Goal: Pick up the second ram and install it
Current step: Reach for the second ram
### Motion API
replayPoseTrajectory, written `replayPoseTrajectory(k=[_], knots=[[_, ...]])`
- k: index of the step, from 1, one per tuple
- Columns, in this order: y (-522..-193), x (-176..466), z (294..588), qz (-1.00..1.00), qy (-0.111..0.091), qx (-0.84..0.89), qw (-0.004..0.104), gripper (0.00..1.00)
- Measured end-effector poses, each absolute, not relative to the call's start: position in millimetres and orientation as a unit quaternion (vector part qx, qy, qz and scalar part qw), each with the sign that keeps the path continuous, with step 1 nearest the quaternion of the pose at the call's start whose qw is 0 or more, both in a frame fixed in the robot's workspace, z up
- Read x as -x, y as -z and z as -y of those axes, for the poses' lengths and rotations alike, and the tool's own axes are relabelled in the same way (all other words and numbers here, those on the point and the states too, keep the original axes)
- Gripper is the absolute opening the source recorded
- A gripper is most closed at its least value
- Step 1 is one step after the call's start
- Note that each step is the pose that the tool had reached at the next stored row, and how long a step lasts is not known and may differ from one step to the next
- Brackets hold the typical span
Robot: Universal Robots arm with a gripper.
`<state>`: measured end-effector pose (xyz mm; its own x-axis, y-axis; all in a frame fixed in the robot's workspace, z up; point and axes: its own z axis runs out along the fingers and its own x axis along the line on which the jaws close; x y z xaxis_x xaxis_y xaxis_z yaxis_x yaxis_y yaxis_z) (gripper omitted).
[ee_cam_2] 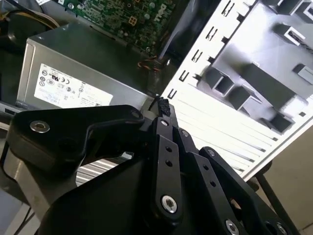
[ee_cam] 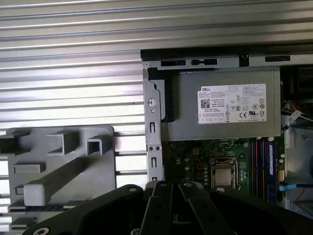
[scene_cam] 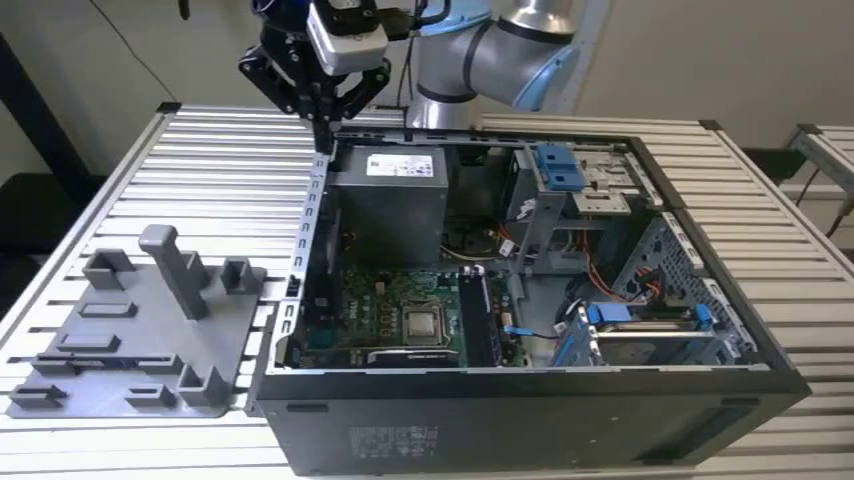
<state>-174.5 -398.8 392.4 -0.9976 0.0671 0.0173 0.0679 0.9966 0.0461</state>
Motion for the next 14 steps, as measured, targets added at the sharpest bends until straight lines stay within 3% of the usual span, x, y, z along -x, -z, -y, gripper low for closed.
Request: replayPoseTrajectory(k=[14], knots=[[-392,209,399,0.999,0.023,0.032,0.008,0.11]])
